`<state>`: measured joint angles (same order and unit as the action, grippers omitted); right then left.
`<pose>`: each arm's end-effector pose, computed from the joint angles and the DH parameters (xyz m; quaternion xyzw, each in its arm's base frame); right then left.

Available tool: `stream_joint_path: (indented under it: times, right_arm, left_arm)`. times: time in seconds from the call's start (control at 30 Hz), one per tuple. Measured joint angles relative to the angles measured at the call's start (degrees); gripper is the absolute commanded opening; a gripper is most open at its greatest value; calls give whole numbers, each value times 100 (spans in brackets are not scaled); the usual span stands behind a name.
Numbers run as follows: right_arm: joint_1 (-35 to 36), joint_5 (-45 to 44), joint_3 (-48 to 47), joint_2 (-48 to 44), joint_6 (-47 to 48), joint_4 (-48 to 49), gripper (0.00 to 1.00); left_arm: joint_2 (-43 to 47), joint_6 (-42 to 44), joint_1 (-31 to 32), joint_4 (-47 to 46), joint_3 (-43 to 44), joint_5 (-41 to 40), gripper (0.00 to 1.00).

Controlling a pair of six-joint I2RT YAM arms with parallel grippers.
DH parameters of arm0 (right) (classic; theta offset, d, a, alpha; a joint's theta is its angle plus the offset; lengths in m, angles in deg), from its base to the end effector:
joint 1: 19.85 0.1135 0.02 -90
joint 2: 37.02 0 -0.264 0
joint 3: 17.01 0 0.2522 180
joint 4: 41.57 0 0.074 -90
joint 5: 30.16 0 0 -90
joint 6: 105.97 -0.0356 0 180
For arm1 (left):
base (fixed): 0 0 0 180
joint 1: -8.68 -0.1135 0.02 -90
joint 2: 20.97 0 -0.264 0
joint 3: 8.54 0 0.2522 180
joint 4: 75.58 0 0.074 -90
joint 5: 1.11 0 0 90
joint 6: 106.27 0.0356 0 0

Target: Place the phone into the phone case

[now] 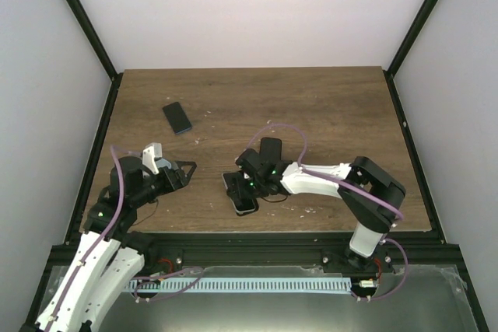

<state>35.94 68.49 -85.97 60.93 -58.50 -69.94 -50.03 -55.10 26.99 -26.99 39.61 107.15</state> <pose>0.1845 0.2809 0.1608 -0.1315 0.9481 0.2593 0.1285 0.1117 -0.0487 0.2711 -0.0733 0.8535 -0.3582 0.3713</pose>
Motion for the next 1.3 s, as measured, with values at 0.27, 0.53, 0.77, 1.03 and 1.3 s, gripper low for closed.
stream_joint_path:
  times: [0.27,0.53,0.77,1.03,1.3]
  right_arm:
    - [33,-142,-17,76,-20,-33,70]
    - [72,-295,-22,79,-92,-46,76]
    - [109,-398,-57,111,-229,-42,83]
    - [136,-505,-55,46,-466,-39,91]
    - [136,-518,-20,-278,-466,-37,83]
  left_arm:
    - [-2,-9,0,0,-13,7,86]
    - [-74,-35,0,-11,-87,76,85]
    - [-179,-116,0,-107,-153,168,84]
    - [-391,-144,0,-179,-153,264,83]
    - [-442,-212,0,-326,-341,348,71]
